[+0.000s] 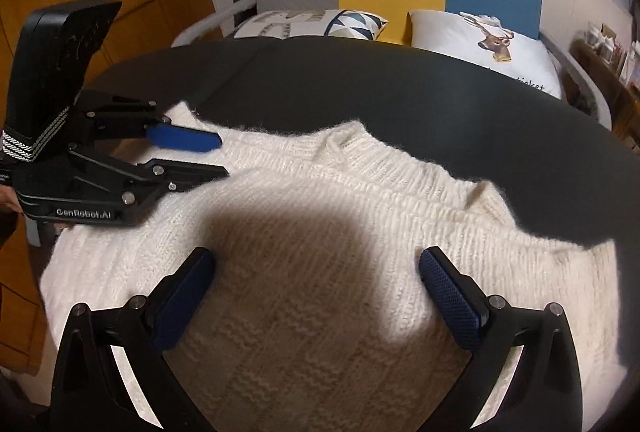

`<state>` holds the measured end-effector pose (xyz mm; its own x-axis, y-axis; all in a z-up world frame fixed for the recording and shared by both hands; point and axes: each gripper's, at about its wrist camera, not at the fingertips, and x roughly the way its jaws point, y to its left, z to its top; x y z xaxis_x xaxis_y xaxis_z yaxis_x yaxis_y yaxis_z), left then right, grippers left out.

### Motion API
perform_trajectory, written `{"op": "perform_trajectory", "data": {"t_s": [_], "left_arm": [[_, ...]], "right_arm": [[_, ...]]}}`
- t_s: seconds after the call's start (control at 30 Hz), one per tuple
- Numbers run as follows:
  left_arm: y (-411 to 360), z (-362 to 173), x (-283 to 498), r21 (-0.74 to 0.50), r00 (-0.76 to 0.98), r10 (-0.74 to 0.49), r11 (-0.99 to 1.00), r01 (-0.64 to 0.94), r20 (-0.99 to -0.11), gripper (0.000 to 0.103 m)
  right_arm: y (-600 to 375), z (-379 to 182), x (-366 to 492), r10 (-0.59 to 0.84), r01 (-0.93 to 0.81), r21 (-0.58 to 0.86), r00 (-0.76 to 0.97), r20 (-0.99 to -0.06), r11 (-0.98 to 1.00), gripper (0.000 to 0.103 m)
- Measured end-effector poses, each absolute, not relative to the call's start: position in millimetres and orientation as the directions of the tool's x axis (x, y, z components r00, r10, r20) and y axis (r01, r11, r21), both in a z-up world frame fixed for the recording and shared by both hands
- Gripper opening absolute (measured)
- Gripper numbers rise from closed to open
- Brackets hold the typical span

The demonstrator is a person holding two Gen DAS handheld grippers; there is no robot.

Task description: Fold clothes

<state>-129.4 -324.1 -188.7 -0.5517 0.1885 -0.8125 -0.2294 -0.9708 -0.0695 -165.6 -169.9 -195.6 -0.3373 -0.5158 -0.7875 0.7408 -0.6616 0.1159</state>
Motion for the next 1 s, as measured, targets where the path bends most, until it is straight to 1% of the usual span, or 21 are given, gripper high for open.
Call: {"op": "perform_trajectory", "data": {"t_s": [0.03, 0.1, 0.2, 0.37, 0.43, 0.5, 0.53, 0.57, 0.63, 0.67, 0.7, 0.77, 0.83, 0.87, 0.9, 0.97, 1.0], "left_arm": [[-325, -188, -128, -0.055, -0.558, 0.175, -0.973, -0.225, -0.811, 0.008], [-318, -188, -127, -0.031, -0.574, 0.156, -0.975, -0.221, -0.804, 0.006], [-318, -186, -131, -0.013, -0.596, 0.126, -0.982, -0.189, -0.793, 0.005], [-329, -189, -147, -0.048, -0.626, 0.07, -0.997, -0.052, -0.777, 0.005], [-321, -200, -151, -0.003, -0.615, 0.037, -0.998, -0.055, -0.788, 0.005], [-322, -198, -150, -0.012, -0.619, 0.038, -0.999, -0.046, -0.785, 0.006], [-323, -196, -150, -0.016, -0.621, 0.038, -0.999, -0.041, -0.783, 0.008], [-324, -195, -149, -0.023, -0.624, 0.04, -0.999, -0.036, -0.78, 0.008], [-333, -185, -139, -0.07, -0.652, 0.066, -0.997, -0.021, -0.755, 0.019], [-338, -180, -133, -0.093, -0.667, 0.082, -0.995, -0.018, -0.741, 0.019], [-338, -173, -126, -0.111, -0.687, 0.114, -0.993, -0.049, -0.718, 0.019], [-329, -160, -112, -0.103, -0.707, 0.189, -0.981, -0.163, -0.682, 0.024], [-316, -159, -112, -0.031, -0.678, 0.194, -0.969, -0.245, -0.709, 0.03], [-311, -162, -116, -0.016, -0.646, 0.202, -0.959, -0.282, -0.736, 0.031], [-307, -168, -122, -0.022, -0.606, 0.215, -0.951, -0.309, -0.766, 0.033], [-301, -175, -131, -0.046, -0.557, 0.237, -0.941, -0.335, -0.796, 0.037], [-301, -178, -137, -0.068, -0.539, 0.251, -0.939, -0.336, -0.804, 0.04]], "right_arm": [[-169, -196, -165, -0.521, 0.742, 0.119, -0.337, -0.785, -0.66, 0.103], [-169, -195, -164, -0.52, 0.741, 0.116, -0.341, -0.783, -0.661, 0.103], [-169, -189, -161, -0.508, 0.738, 0.091, -0.365, -0.78, -0.669, 0.103], [-164, -171, -172, -0.511, 0.718, 0.091, -0.396, -0.763, -0.691, 0.103], [-163, -175, -174, -0.503, 0.713, 0.1, -0.38, -0.777, -0.694, 0.103], [-164, -188, -174, -0.479, 0.72, 0.092, -0.356, -0.802, -0.688, 0.103], [-165, -195, -174, -0.47, 0.726, 0.089, -0.342, -0.814, -0.682, 0.103], [-163, -194, -174, -0.485, 0.727, 0.098, -0.346, -0.803, -0.68, 0.103], [-161, -193, -176, -0.484, 0.721, 0.107, -0.34, -0.806, -0.685, 0.103], [-161, -192, -175, -0.48, 0.72, 0.101, -0.344, -0.807, -0.686, 0.103], [-161, -191, -174, -0.476, 0.722, 0.091, -0.351, -0.806, -0.686, 0.103], [-159, -188, -171, -0.467, 0.716, 0.074, -0.37, -0.803, -0.694, 0.103], [-156, -180, -168, -0.496, 0.714, 0.108, -0.361, -0.79, -0.692, 0.103], [-154, -177, -167, -0.525, 0.722, 0.147, -0.332, -0.784, -0.676, 0.103], [-152, -174, -167, -0.552, 0.728, 0.184, -0.304, -0.777, -0.66, 0.103], [-150, -173, -161, -0.556, 0.741, 0.187, -0.286, -0.781, -0.644, 0.103], [-149, -173, -158, -0.556, 0.748, 0.187, -0.278, -0.783, -0.637, 0.103]]}}
